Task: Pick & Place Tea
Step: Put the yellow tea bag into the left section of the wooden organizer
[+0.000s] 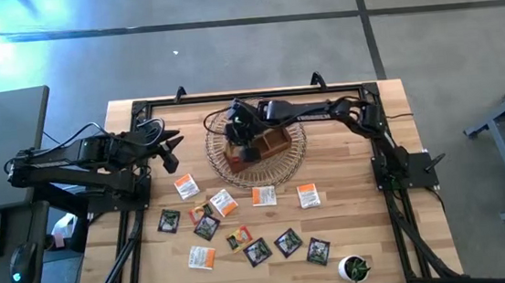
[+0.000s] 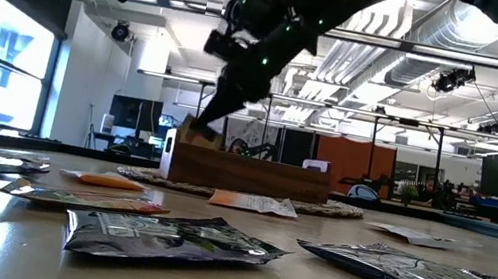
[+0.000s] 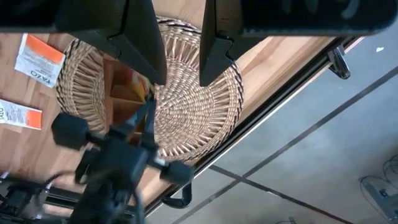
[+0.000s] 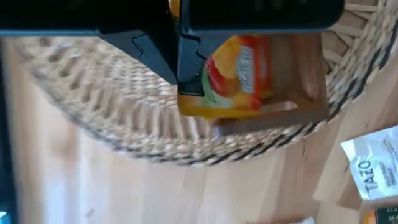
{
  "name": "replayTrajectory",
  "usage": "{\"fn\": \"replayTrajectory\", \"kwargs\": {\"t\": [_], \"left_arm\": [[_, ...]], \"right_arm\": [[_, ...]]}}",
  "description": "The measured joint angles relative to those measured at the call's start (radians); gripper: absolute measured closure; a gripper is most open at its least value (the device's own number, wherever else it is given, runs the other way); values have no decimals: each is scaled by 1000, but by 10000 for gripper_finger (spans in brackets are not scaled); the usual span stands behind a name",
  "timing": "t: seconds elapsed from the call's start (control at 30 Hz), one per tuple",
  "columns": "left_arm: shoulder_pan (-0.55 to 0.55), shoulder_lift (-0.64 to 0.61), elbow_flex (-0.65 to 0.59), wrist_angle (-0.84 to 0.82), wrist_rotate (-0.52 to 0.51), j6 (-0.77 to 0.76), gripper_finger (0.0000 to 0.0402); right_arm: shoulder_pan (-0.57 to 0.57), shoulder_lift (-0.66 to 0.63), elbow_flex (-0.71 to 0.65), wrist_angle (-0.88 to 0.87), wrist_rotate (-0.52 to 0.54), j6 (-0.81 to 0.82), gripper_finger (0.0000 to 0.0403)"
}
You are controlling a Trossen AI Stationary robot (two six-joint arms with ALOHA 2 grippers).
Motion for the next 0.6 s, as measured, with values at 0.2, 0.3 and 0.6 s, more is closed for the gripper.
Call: {"fn": "replayTrajectory", "kwargs": {"t": [0.2, 0.3, 0.6], "left_arm": [[0, 0, 0, 0, -1, 0, 308], [0, 0, 0, 0, -1, 0, 308], [0, 0, 0, 0, -43, 0, 308]], "right_arm": [[14, -36, 3, -64, 15, -124, 401], [41, -24, 2, -105, 36, -239, 401], [112, -29, 2, -80, 132, -363, 402]]}}
